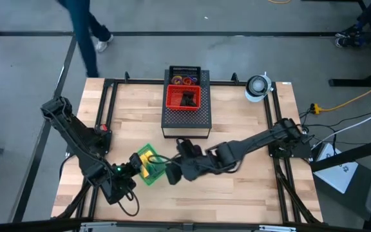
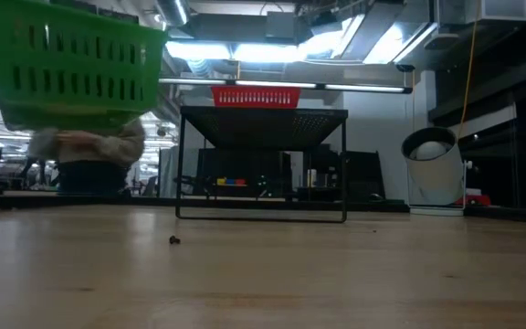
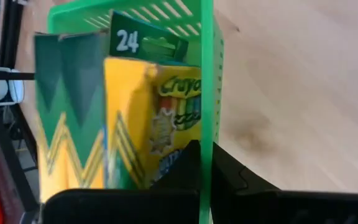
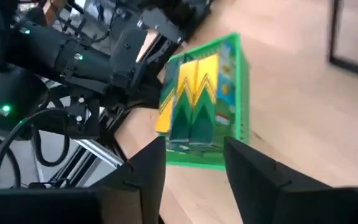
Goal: Pick & Place Office Desk Supplies
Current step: Put the green bin on the shelf, then return to Home Position
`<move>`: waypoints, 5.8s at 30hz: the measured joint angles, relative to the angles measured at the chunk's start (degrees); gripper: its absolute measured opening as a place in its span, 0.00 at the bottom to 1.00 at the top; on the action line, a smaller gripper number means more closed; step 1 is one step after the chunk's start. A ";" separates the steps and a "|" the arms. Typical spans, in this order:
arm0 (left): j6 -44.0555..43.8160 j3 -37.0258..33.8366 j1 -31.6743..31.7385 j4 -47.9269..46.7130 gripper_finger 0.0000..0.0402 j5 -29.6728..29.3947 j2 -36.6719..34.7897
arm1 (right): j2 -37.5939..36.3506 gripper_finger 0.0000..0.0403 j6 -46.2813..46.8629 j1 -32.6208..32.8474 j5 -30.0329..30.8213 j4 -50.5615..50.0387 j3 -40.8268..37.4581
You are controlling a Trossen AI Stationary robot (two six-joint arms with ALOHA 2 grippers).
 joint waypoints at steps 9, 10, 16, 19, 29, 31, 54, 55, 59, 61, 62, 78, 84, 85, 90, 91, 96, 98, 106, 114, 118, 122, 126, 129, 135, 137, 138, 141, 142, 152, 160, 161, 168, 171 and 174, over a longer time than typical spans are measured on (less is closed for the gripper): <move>4.84 8.54 8.46 3.81 0.01 0.71 -0.22 | -7.94 0.40 5.35 11.52 29.32 -14.28 0.01; 5.06 9.70 10.26 4.91 0.01 2.15 -0.22 | -8.18 0.40 6.33 12.78 31.44 -15.61 0.00; -1.80 16.80 22.71 7.47 0.01 6.88 -0.22 | -8.81 0.40 9.70 16.37 37.04 -21.78 -0.04; -3.80 19.59 27.54 5.73 0.01 8.42 0.00 | -8.81 0.40 5.04 16.52 36.93 -21.98 -0.04; -5.10 23.44 34.31 1.25 0.01 14.98 5.39 | -8.79 0.40 -2.29 16.52 35.22 -22.00 -0.04; -3.91 23.44 35.28 1.44 0.01 15.43 7.43 | -8.77 0.40 -2.77 16.52 34.31 -22.01 -0.05; -1.19 35.87 37.21 -9.54 0.01 8.80 14.29 | -8.74 0.40 -4.50 16.52 31.39 -22.00 -0.07; -1.46 35.88 37.38 -9.95 0.01 9.14 14.29 | -8.74 0.40 -4.52 16.52 31.39 -22.00 -0.07; -1.88 35.90 38.51 -11.11 0.01 9.77 14.79 | -8.74 0.40 -4.55 16.52 31.38 -21.98 -0.07; -1.90 35.90 38.99 -11.11 0.01 9.80 15.35 | -8.74 0.40 -4.55 16.52 31.39 -21.94 -0.07; -1.92 35.92 39.34 -11.03 0.01 9.98 15.95 | -8.74 0.40 -4.56 16.52 31.39 -21.95 -0.07; -1.86 37.23 43.00 -11.16 0.01 9.38 19.47 | -8.72 0.40 -5.13 16.52 30.76 -21.92 -0.07; -0.85 38.65 44.21 -10.71 0.01 10.12 19.47 | -8.72 0.40 -5.07 16.52 30.73 -21.91 -0.07; -0.74 38.65 44.52 -10.80 0.01 10.15 19.47 | -8.72 0.40 -5.07 16.52 30.58 -21.91 -0.07; -0.70 38.65 45.91 -11.07 0.01 11.22 19.44 | -8.72 0.40 -4.89 16.52 29.91 -21.90 -0.07; -0.68 38.63 46.12 -11.05 0.01 11.46 19.43 | -8.72 0.40 -4.87 16.52 29.83 -21.89 -0.07; -0.27 38.65 46.97 -10.92 0.02 11.60 19.43 | -8.72 0.40 -4.87 16.52 29.69 -21.89 -0.07; 0.03 38.65 47.03 -10.87 0.02 11.60 19.43 | -8.72 0.40 -4.90 16.52 29.69 -21.89 -0.07; 1.57 38.65 46.82 -8.44 0.12 11.41 19.36 | -8.70 0.40 -4.90 16.52 29.38 -21.89 -0.08; 1.75 38.66 44.46 -8.38 0.34 9.42 19.24 | -8.70 0.40 -5.19 16.52 28.40 -21.89 -0.09; 0.97 40.07 43.80 -8.85 0.39 10.40 18.05 | -8.70 0.40 -6.24 16.54 28.66 -21.87 -0.08; 0.23 41.79 42.76 -8.46 0.40 14.40 14.86 | -8.70 0.40 -9.84 16.77 31.06 -20.30 -0.09; -2.40 42.73 40.35 -7.75 0.39 21.97 8.69 | -8.70 0.40 -19.26 18.26 32.71 -13.93 -0.09; -6.98 42.61 37.74 -3.65 0.38 30.80 3.23 | -8.70 0.40 -29.41 20.75 30.52 -7.80 -0.09; -11.40 42.61 27.08 -0.29 0.37 37.09 -6.68 | -9.02 0.40 -40.41 24.48 23.90 -4.33 -0.09; -11.86 42.61 23.56 -0.68 0.38 37.40 -8.85 | -9.48 0.40 -40.39 25.82 22.41 -4.25 -0.09; -14.64 42.61 21.87 -1.95 0.38 37.44 -9.76 | -9.78 0.40 -40.95 26.73 22.41 -4.32 -0.09; -20.04 42.52 15.94 -7.20 0.38 34.52 -11.75 | -10.61 0.40 -44.57 28.83 22.62 -2.08 -0.09; -19.25 42.09 13.26 -7.27 0.38 30.61 -12.35 | -10.94 0.40 -45.58 29.53 22.79 -1.10 -0.09; -10.85 5.29 -9.85 26.00 0.37 6.49 -28.73 | -13.67 0.41 -51.63 34.57 25.50 15.07 -17.27; -5.86 -27.52 -8.78 55.05 0.37 7.67 -44.83 | -28.87 0.44 -66.00 36.82 17.84 66.97 -57.21; -5.05 -30.61 -8.47 57.73 0.37 9.24 -46.90 | -30.63 0.44 -66.01 37.11 18.03 69.62 -60.39; -5.51 -46.57 -6.41 67.13 0.37 13.91 -53.08 | -38.75 0.44 -61.94 40.25 26.92 74.27 -75.34; -6.92 -50.85 -5.57 69.33 0.37 15.12 -53.18 | -40.54 0.44 -63.09 41.56 28.05 76.78 -80.21; -7.82 -54.96 -4.70 72.46 0.37 10.89 -53.06 | -40.89 0.44 -62.97 41.66 26.77 81.89 -84.81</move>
